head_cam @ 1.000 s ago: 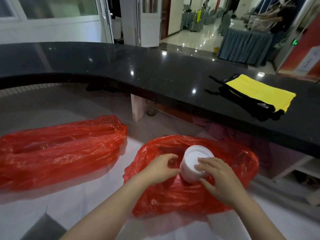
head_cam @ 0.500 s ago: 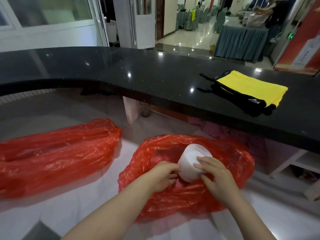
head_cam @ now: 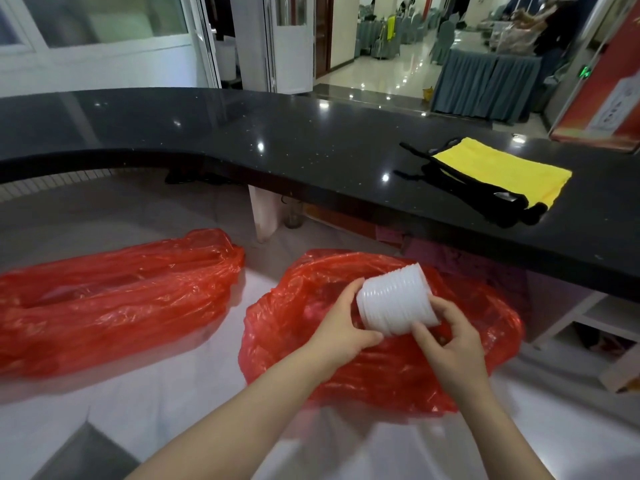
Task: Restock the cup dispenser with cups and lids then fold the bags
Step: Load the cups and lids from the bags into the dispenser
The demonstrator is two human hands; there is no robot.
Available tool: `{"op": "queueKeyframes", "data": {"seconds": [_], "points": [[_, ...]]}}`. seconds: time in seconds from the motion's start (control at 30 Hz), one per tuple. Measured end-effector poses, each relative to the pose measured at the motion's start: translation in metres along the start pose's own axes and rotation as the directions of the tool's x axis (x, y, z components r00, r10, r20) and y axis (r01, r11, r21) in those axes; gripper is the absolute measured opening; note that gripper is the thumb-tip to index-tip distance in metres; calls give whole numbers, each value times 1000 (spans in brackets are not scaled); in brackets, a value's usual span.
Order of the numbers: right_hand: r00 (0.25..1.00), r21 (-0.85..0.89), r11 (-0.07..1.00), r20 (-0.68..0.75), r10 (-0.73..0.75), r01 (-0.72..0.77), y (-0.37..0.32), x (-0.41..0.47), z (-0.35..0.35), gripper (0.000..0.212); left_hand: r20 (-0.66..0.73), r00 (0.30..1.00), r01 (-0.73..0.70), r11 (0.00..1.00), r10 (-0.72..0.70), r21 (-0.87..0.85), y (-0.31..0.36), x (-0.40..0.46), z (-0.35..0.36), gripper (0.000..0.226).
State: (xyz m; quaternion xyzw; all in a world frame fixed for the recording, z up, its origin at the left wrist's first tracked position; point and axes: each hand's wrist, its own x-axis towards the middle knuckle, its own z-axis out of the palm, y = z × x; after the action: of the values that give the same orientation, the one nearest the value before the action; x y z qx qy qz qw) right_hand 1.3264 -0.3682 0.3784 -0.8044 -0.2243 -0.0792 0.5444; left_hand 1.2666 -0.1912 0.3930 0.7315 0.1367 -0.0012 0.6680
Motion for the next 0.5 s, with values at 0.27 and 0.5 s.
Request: {"op": "queueKeyframes", "data": {"seconds": [0.27, 0.5], "points": [[993, 20, 994, 27, -112, 112, -53, 25, 19, 61, -211, 939, -230, 951, 272, 205, 31, -15, -27, 89], [984, 114, 986, 119, -132, 119, -99, 34, 89, 53, -437, 855, -228, 959, 279, 166, 40, -59, -94, 73]]}}
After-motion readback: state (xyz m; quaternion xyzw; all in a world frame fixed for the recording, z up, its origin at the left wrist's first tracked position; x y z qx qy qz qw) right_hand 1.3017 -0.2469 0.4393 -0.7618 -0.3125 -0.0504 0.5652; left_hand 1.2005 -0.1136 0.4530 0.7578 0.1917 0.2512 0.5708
